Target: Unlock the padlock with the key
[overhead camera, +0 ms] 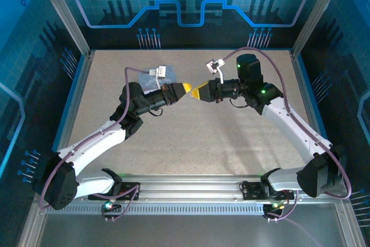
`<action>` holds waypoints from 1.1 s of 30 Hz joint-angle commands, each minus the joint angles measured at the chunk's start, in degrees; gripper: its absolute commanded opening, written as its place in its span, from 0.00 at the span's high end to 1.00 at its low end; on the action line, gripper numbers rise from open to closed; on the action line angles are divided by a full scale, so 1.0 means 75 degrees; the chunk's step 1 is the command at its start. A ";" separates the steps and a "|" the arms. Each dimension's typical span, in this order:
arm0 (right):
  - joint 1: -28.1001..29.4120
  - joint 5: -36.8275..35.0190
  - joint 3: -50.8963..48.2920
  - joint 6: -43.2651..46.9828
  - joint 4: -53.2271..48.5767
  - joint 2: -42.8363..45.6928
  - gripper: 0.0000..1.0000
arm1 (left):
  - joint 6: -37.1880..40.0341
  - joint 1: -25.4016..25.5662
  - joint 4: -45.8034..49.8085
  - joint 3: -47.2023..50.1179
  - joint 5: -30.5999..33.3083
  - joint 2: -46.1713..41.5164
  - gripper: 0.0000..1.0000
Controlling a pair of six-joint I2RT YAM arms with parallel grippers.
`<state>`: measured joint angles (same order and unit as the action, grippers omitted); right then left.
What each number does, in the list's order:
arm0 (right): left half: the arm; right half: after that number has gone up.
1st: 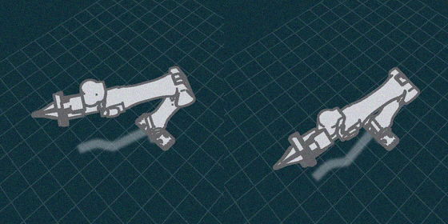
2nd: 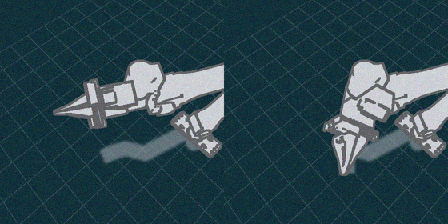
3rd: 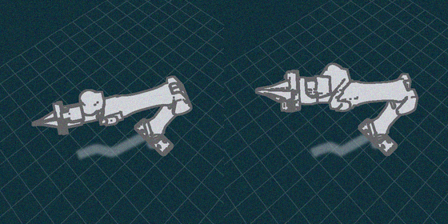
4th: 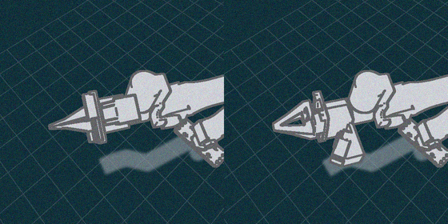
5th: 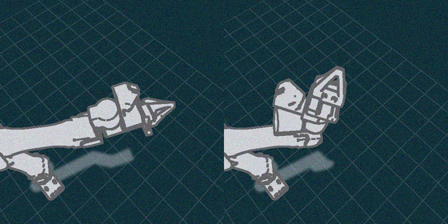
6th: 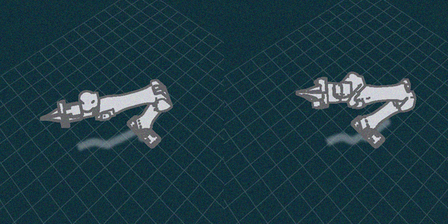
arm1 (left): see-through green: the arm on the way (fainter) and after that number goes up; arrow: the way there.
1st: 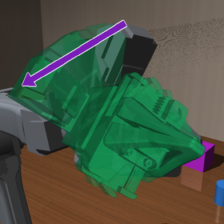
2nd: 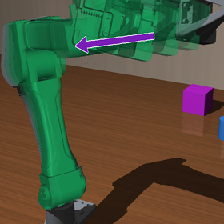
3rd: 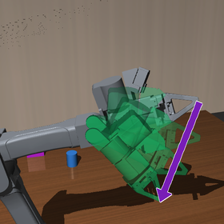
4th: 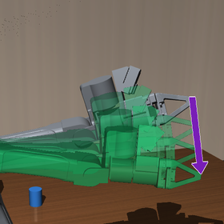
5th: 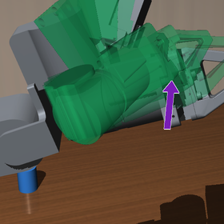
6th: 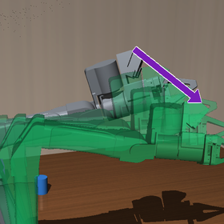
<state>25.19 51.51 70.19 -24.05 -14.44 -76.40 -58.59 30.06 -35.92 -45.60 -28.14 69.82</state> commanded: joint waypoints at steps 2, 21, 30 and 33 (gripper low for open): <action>0.0144 0.0152 -0.0142 -0.0093 0.0155 0.0046 0.73 | 0.0005 0.0058 -0.0179 -0.0121 0.0068 -0.0098 1.00; 0.0274 0.0126 -0.0098 -0.0050 0.0081 -0.0032 0.80 | 0.0024 0.0057 -0.0157 -0.0066 0.0131 -0.0116 1.00; 0.0274 0.0042 -0.0136 0.0105 -0.0170 0.0029 0.87 | 0.0036 0.0058 -0.0158 -0.0006 0.0225 -0.0169 1.00; 0.0273 0.0021 -0.0160 0.0117 -0.0179 0.0041 0.90 | 0.0054 0.0058 -0.0162 -0.0006 0.0232 -0.0168 1.00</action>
<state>26.35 50.96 69.30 -24.14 -14.74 -76.42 -58.59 30.15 -35.92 -45.58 -27.90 69.78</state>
